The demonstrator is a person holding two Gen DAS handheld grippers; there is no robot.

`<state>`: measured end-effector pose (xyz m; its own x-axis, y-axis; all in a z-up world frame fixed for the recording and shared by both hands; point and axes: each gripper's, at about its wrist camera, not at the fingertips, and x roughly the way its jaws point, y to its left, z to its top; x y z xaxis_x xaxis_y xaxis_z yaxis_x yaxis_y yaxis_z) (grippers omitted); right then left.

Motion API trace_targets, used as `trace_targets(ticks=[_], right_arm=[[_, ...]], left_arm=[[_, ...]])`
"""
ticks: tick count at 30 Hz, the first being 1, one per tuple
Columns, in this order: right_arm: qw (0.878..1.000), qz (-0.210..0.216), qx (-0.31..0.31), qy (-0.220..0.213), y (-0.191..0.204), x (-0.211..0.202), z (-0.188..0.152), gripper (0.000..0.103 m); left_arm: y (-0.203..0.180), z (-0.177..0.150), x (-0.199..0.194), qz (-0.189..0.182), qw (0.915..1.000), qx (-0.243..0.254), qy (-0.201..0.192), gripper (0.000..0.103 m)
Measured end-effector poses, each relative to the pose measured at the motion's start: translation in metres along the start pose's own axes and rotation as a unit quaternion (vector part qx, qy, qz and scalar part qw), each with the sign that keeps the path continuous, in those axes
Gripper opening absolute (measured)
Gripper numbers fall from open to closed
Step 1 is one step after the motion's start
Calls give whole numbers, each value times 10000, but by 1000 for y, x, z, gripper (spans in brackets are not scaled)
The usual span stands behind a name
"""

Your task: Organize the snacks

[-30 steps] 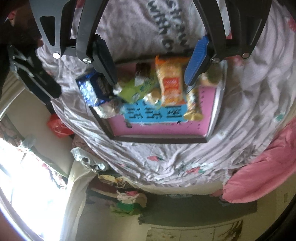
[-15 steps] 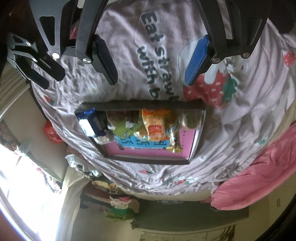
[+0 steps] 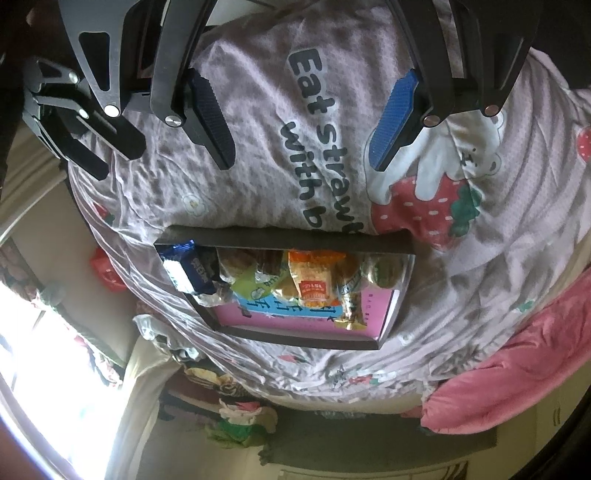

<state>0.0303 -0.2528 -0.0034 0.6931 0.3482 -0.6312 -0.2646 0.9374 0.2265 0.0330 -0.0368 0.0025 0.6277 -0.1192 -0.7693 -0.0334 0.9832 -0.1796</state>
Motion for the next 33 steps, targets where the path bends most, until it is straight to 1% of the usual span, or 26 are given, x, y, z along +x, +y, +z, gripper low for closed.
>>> trace_targets(ticks=[4,11,33], right_arm=[[10000,19,0,0,1,1,0,94],[10000,-18,-1,15,0,2,0,94],[10000,4,-17,-3,0,3,1,94]], left_arm=[[-1,0,0,-54,10000,12,-19,76],[-1,0,2,-85,9999,13,73,76],[-3,-1,-1,-34,10000,69,9,76]])
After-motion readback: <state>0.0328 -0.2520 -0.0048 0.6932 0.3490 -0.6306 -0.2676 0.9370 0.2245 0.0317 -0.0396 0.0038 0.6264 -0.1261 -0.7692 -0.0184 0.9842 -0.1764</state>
